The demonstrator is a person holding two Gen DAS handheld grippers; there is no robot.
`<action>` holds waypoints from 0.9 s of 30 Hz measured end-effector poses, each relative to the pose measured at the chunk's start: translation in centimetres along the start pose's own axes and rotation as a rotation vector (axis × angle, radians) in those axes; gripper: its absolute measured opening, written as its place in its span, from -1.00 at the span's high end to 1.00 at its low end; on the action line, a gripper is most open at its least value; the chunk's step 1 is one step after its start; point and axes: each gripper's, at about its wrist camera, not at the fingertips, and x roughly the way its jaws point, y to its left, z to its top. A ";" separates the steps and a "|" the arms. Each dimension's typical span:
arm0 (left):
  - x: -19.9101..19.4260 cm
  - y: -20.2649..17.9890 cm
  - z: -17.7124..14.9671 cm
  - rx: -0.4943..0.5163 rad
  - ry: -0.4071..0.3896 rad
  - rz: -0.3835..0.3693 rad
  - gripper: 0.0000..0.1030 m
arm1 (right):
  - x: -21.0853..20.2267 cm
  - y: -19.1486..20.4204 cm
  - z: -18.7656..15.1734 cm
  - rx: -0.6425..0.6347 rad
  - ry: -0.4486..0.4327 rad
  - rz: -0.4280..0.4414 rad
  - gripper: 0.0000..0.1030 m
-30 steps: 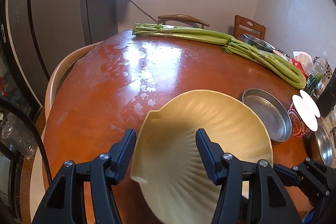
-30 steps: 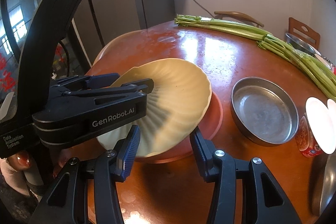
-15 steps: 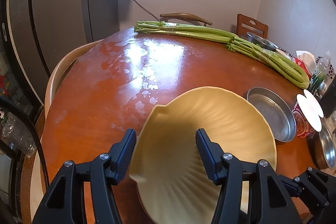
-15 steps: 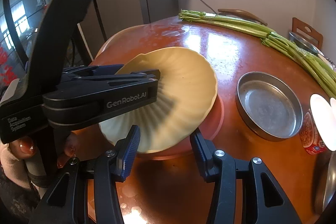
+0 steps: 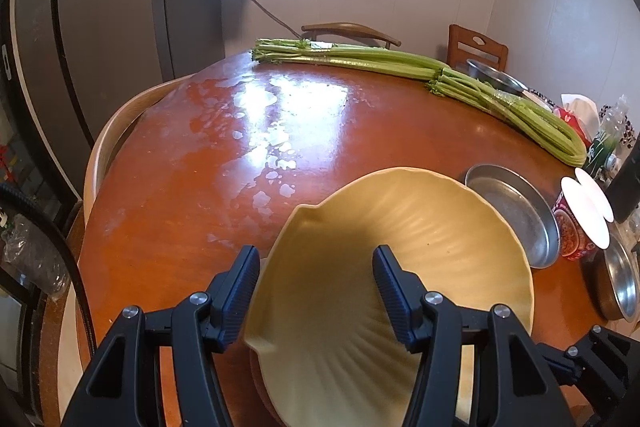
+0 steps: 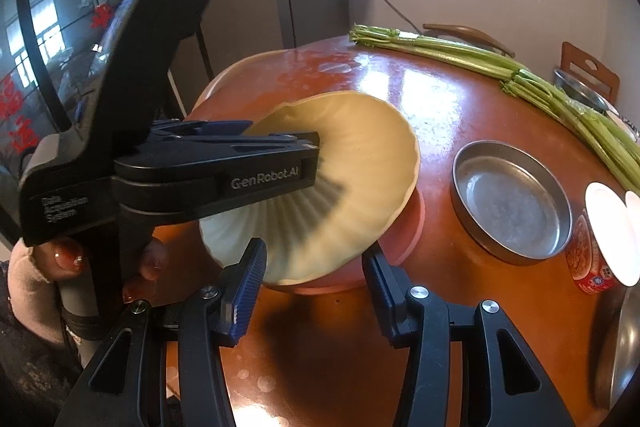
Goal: Organize plates and bowls
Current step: 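Carry the yellow plate with the left tool and lower it onto the pink plate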
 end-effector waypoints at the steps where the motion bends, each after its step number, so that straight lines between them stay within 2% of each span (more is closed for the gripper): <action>1: 0.2 -0.1 0.0 0.001 0.004 0.000 -0.15 | -0.1 -0.1 0.0 0.001 0.001 -0.002 -0.01; 6: 0.5 -0.8 0.1 0.018 0.009 0.003 -0.15 | -0.1 -0.7 -0.1 0.024 0.014 -0.016 -0.02; 14: 0.6 -1.1 0.2 0.025 0.014 0.020 -0.15 | -0.7 -1.2 -0.1 0.040 0.001 0.009 -0.02; 27: 0.1 -0.5 0.1 0.008 0.006 0.045 -0.15 | -1.8 -1.6 -0.4 0.063 -0.018 0.014 -0.02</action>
